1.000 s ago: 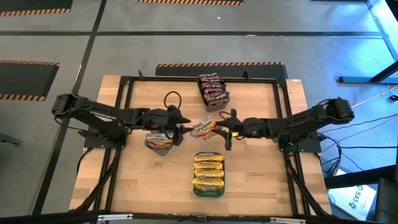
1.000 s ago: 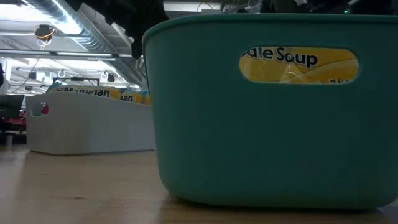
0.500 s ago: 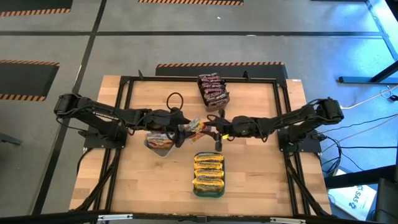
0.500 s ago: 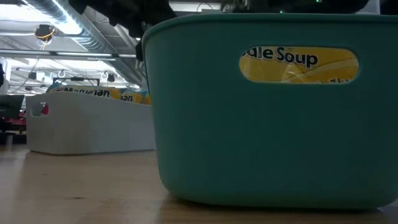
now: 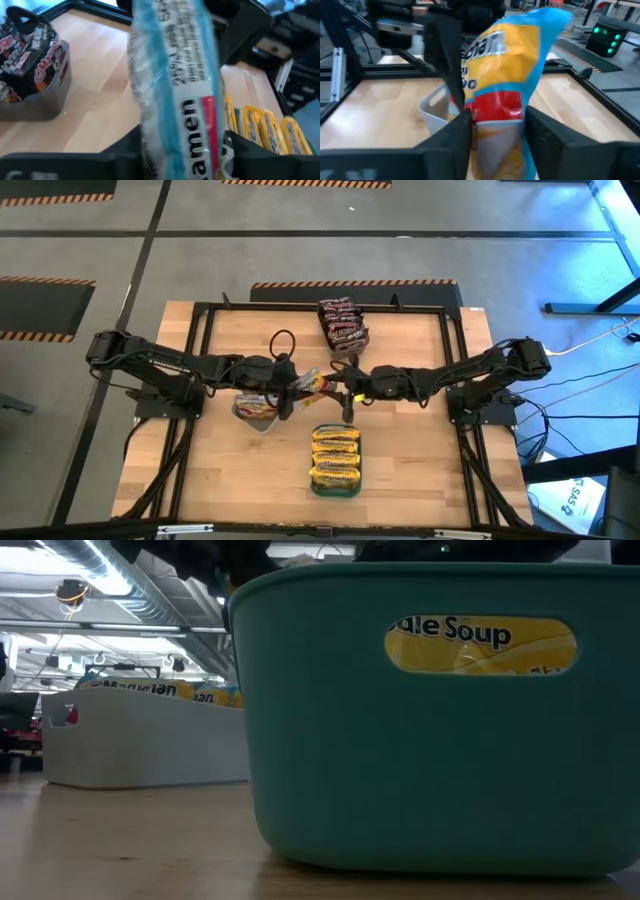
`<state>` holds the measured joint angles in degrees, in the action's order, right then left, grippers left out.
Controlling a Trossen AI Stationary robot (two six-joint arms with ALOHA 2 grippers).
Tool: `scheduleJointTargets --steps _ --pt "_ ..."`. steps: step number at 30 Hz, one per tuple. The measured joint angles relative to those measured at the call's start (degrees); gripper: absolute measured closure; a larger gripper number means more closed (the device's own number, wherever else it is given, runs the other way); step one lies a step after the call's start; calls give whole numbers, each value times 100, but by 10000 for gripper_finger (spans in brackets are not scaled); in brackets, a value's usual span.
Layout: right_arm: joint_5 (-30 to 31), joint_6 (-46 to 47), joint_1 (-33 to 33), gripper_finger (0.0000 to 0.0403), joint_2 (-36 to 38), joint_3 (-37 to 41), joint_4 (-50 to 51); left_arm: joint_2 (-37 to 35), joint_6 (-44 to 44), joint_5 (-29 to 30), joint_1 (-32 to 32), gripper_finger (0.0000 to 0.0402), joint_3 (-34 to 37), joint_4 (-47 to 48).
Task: Sort Maruchan noodles
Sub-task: Put the blue noodle pack into the white bin
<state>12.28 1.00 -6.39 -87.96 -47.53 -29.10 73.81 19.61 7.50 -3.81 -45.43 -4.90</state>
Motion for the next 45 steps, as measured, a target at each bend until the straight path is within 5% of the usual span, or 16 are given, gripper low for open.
scheduleJointTargets --steps 4,9,16,26,38,45 --pt "-478 95 -2 207 186 -11 242 -267 -443 -250 -9 307 2 262" --pt "-1228 632 -2 147 462 -11 752 -923 -799 -269 -72 307 4 990" --pt "-2115 1562 -7 114 540 -5 1598 -1916 -970 -992 -252 306 -3 3170" --pt "-1058 1977 -471 118 516 0 1865 -1788 -1389 -590 -658 305 4 5090" --pt "-629 2282 -566 118 516 0 1909 -788 -2370 -791 -688 304 104 5045" --pt "-628 2258 -564 118 516 0 1915 -179 -1630 -824 -688 304 199 4659"
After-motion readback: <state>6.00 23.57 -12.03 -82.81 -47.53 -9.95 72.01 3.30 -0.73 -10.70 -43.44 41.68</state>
